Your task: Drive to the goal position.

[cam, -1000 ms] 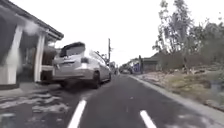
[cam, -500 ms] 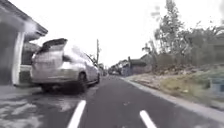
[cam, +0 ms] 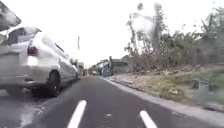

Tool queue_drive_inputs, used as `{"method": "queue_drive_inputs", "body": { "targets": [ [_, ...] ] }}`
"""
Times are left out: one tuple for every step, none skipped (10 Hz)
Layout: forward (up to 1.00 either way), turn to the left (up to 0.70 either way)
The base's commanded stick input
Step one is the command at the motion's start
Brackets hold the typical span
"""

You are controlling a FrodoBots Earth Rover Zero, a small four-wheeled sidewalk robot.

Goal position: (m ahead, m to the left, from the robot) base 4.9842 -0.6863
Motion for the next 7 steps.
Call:
{"method": "queue_drive_inputs", "body": {
  "targets": [
    [1.0,0.0],
    [1.0,0.01],
    [1.0,0.02],
    [1.0,0.0],
    [1.0,0.0],
    [1.0,0.0],
    [1.0,0.04]
  ]
}}
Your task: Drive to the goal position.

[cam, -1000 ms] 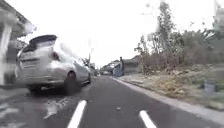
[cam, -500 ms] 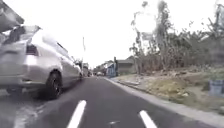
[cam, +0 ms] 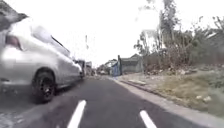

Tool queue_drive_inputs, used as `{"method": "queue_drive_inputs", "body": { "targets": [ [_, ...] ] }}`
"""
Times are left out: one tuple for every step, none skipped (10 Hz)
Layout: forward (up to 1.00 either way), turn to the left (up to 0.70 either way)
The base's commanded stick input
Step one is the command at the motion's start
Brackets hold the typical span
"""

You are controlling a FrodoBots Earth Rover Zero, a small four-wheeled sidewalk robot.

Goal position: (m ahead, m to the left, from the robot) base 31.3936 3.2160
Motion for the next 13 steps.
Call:
{"method": "queue_drive_inputs", "body": {
  "targets": [
    [1.0,-0.09],
    [1.0,-0.3],
    [1.0,-0.4],
    [1.0,-0.39],
    [1.0,-0.33],
    [1.0,-0.05],
    [1.0,0.01],
    [1.0,0.05],
    [1.0,0.0],
    [1.0,0.12],
    [1.0,0.05],
    [1.0,0.16],
    [1.0,0.12]
  ]
}}
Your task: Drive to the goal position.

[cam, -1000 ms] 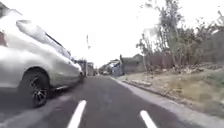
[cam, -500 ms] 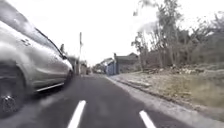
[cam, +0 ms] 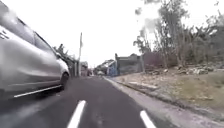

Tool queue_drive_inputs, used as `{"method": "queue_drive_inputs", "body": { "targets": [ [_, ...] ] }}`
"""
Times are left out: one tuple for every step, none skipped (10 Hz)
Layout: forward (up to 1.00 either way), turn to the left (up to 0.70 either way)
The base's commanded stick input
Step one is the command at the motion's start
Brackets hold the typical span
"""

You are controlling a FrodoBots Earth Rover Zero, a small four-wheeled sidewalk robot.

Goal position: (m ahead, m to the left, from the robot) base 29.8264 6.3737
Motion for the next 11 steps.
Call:
{"method": "queue_drive_inputs", "body": {
  "targets": [
    [1.0,0.01],
    [1.0,0.06],
    [1.0,0.16],
    [1.0,0.09],
    [1.0,0.0],
    [1.0,0.13],
    [1.0,0.19],
    [1.0,0.19],
    [1.0,0.14],
    [1.0,0.01],
    [1.0,0.04]
  ]
}}
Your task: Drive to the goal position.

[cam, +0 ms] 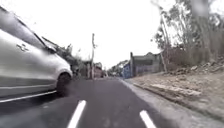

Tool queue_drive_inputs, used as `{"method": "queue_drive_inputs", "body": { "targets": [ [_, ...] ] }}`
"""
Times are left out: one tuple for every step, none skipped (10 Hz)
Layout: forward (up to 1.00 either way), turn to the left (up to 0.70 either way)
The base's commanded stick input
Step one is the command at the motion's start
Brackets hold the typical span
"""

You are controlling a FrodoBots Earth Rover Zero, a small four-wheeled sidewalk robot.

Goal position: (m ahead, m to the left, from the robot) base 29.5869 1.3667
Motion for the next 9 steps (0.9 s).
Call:
{"method": "queue_drive_inputs", "body": {
  "targets": [
    [1.0,0.03],
    [1.0,-0.25],
    [1.0,-0.36],
    [1.0,-0.4],
    [1.0,-0.4],
    [1.0,-0.14],
    [1.0,0.08],
    [1.0,0.15],
    [1.0,0.11]
  ]
}}
